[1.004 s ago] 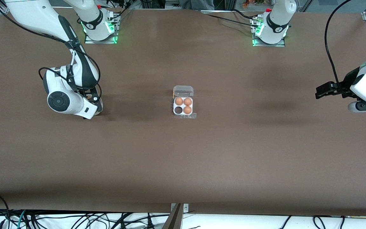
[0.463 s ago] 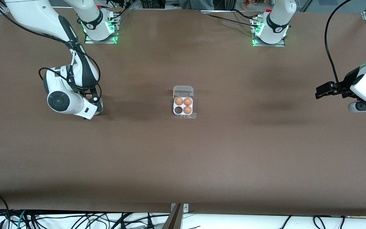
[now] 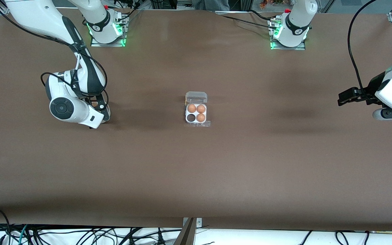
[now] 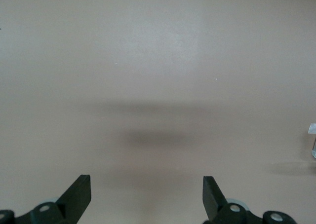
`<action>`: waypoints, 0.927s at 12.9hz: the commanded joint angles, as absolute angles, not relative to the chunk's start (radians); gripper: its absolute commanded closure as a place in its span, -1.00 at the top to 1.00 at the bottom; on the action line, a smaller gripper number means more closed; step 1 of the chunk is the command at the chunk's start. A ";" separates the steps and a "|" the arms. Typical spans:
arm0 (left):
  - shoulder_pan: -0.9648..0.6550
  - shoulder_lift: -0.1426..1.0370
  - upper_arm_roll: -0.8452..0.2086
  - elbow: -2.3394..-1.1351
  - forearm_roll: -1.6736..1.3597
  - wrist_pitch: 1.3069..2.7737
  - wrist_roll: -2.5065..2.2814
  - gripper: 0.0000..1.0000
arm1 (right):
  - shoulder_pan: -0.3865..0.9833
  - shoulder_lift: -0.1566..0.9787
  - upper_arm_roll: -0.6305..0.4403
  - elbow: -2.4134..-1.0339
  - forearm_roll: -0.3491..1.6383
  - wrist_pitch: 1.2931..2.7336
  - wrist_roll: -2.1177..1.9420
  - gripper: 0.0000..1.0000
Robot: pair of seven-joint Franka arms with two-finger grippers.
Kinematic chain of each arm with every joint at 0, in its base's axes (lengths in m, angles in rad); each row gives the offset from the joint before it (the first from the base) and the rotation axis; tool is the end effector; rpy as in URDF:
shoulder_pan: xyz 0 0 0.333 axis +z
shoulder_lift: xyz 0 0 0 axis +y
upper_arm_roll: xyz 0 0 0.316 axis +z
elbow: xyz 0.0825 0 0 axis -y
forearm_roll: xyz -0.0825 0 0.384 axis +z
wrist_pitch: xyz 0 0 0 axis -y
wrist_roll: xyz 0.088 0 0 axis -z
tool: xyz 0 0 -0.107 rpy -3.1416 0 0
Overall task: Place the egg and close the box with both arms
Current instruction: 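Lift the brown egg out of the bowl with the right gripper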
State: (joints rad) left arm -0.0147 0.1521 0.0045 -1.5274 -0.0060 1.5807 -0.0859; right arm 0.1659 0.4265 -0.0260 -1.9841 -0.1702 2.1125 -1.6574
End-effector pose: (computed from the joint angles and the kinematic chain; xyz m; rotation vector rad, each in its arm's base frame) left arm 0.5971 -0.0069 0.5580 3.1349 0.1192 -0.1553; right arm 0.5723 0.0729 0.2282 -1.7374 -2.4498 0.4759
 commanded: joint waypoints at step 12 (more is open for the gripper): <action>-0.009 0.163 0.002 -1.500 -0.008 1.574 -0.072 1.00 | 0.176 0.574 -0.003 -1.649 0.326 1.884 -1.666 -0.69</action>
State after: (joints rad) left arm -0.0147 0.1521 0.0045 -1.5269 -0.0060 1.5807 -0.0859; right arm 0.1781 0.5260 -0.0078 -1.7099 0.2259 1.9010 -1.6565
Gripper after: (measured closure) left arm 0.000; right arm 0.520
